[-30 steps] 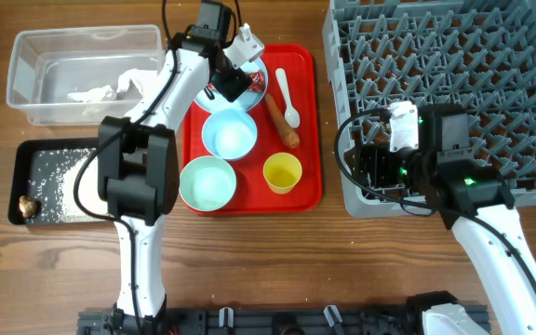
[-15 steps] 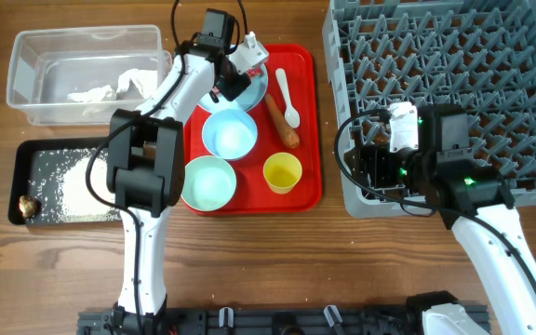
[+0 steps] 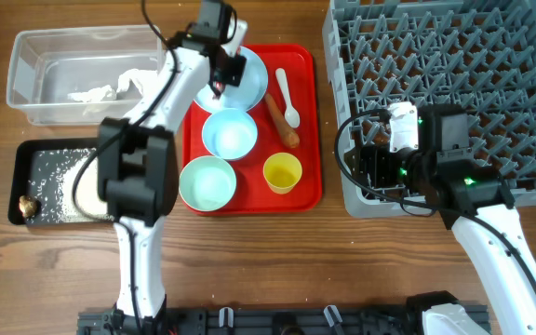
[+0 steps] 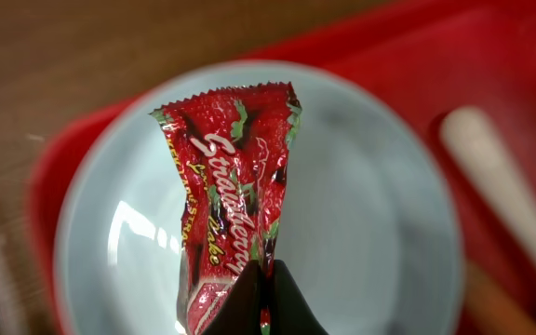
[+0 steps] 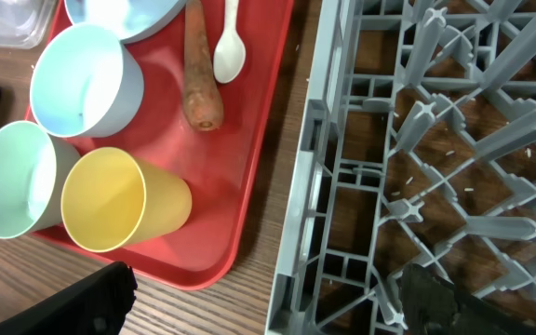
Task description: Sort waste into correct bins and load items into the dishwasher rack
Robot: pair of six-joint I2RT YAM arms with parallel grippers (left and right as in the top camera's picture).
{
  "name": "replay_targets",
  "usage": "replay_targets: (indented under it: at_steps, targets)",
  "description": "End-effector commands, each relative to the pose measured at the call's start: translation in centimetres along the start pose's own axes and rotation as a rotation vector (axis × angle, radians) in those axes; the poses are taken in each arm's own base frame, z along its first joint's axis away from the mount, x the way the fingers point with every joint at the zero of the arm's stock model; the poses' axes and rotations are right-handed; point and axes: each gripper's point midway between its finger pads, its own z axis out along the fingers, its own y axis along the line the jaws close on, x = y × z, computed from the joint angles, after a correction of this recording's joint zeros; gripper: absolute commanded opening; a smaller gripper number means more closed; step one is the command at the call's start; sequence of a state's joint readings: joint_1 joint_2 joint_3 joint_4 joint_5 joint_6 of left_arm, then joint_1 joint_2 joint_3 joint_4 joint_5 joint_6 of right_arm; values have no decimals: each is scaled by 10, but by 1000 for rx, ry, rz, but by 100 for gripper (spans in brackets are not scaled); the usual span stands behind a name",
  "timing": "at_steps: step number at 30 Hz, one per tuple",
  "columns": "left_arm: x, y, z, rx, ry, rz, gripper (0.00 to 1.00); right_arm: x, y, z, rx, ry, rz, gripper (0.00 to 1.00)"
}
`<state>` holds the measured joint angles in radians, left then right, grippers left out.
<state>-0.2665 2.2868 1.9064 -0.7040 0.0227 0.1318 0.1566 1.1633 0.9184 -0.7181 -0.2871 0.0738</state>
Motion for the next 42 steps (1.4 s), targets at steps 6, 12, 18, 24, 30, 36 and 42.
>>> replay_targets:
  at_steps: [6,12,18,24,30,36,42]
  targets:
    - [-15,102,-171,-174,-159,-477,4,-4,0,1,7,-6,4,94]
    - [20,202,-128,-279,-115,-643,26,-4,1,1,-4,-6,5,94]
    - [34,221,-105,-295,-82,-665,100,-6,2,1,-5,-16,10,94]
    - [21,176,-140,-158,-87,-629,83,-24,21,-1,-112,-86,-12,94]
    - [19,70,-157,-39,15,-483,87,-37,25,-3,-133,-136,-21,93]
    - [55,2,-158,-4,212,-459,90,-37,25,-3,-132,-135,-21,93]
    - [81,-41,-165,-1,334,-373,88,-37,25,-3,-133,-135,-22,93]
